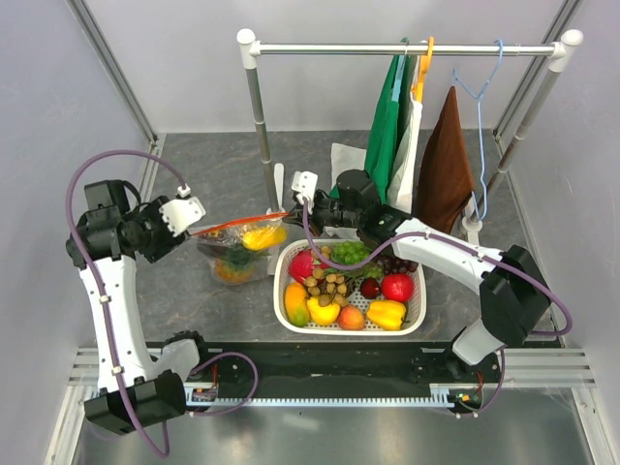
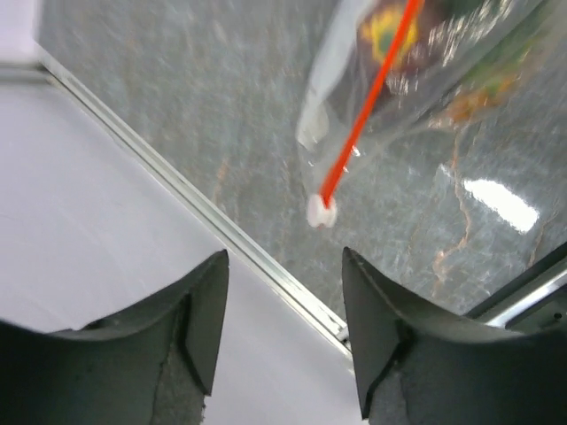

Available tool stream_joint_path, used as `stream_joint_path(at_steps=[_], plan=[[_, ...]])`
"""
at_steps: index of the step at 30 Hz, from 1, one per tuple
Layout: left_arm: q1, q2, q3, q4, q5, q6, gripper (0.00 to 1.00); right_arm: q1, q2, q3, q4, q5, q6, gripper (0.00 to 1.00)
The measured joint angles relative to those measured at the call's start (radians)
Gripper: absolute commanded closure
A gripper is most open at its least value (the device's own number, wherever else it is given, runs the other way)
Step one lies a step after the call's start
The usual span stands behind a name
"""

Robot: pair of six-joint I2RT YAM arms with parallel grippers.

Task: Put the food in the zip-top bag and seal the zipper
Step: Zip the zipper food storage bag at the center of the board, then pick up the zipper food storage bag at the center of the board.

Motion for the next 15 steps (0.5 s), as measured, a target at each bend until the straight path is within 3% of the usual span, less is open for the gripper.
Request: stream_joint_path(at_steps=[7,15], plan=[[-0.005,0.074,0.269,-0.075,0.29,-0.024,0.33,0.001,0.0,0.0,0.0,0.0,0.011,1.0],[-0.196,0.129,0.177,-0.084,0.373,-0.147,0.33,0.009,0.0,0.0,0.004,-0.001,0.014,1.0]])
